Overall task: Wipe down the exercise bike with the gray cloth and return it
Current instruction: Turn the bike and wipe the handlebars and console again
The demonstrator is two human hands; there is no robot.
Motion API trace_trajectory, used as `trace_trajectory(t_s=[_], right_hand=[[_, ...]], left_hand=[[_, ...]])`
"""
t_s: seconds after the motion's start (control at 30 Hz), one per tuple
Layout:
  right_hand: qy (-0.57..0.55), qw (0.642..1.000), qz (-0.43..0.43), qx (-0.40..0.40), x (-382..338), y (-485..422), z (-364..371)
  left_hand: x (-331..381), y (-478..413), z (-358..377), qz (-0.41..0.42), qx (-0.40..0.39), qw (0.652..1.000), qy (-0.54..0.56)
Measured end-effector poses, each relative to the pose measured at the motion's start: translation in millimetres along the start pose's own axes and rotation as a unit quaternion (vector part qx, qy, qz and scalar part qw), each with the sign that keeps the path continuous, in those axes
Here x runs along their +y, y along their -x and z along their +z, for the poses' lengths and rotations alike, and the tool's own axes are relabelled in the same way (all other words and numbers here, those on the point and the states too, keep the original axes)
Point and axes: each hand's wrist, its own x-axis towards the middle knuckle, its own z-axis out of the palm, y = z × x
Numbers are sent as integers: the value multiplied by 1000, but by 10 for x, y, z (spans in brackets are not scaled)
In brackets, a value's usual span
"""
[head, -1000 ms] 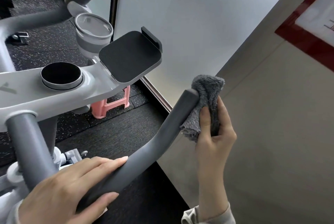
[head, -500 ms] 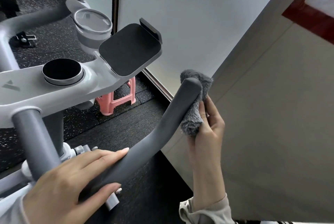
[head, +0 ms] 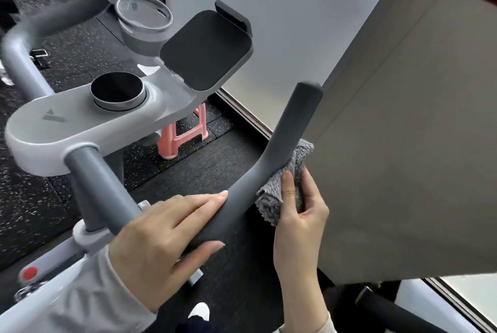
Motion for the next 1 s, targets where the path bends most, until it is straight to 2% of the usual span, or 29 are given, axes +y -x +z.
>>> trace_trajectory(t_s=[0.17, 0.37, 0.63, 0.77, 0.9, 1.0], right_hand=[[7, 999, 19, 44, 55, 339, 138], [-39, 994, 69, 71, 87, 798, 362], [-60, 984, 89, 141, 203, 1456, 760], [-80, 967, 95, 221, 288, 1693, 1128], [-88, 939, 80, 322, 325, 1745, 1509], [-95, 926, 48, 362, 346, 1771, 1760]], left_hand=[[-214, 42, -136, 65, -36, 997, -9], [-655, 174, -356, 145, -75, 987, -1], [-1233, 131, -637, 227, -74, 970, -45], [-1426, 60, -753, 257, -82, 961, -56], [-1598, -19, -854, 251, -80, 964, -48], [-1738, -57, -903, 243, -81, 966, -47]])
